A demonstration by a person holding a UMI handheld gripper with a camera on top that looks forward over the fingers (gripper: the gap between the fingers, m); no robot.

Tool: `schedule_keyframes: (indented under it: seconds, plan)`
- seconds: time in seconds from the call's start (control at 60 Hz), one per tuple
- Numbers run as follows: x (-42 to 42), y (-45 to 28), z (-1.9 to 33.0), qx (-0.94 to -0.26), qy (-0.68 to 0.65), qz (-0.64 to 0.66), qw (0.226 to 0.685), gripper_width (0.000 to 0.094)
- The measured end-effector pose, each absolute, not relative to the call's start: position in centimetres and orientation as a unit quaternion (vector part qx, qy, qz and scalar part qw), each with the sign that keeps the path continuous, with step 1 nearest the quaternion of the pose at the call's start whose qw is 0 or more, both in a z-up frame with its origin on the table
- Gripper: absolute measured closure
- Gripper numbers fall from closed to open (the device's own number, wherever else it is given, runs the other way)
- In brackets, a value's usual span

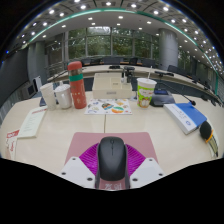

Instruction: Arrange mouse

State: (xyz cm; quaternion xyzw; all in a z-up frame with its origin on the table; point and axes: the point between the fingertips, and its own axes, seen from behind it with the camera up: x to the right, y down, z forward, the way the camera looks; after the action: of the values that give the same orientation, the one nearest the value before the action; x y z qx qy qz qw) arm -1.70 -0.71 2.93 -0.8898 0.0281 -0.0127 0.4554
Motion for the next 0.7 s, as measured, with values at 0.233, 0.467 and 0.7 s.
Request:
schedule_keyframes:
  seconds: [0.233,0.467,0.7]
  plan:
    - [-2.1,-1.2,-0.6,-0.902,0.030,-0.011,0.431,0.0385]
    - [-2.3,-6.7,7.2,-0.892,0.026,-0.024,0.450,0.0076]
    - [-2.9,-18.2,16.0,-0.878,0.043,-0.034,0.476,0.0079]
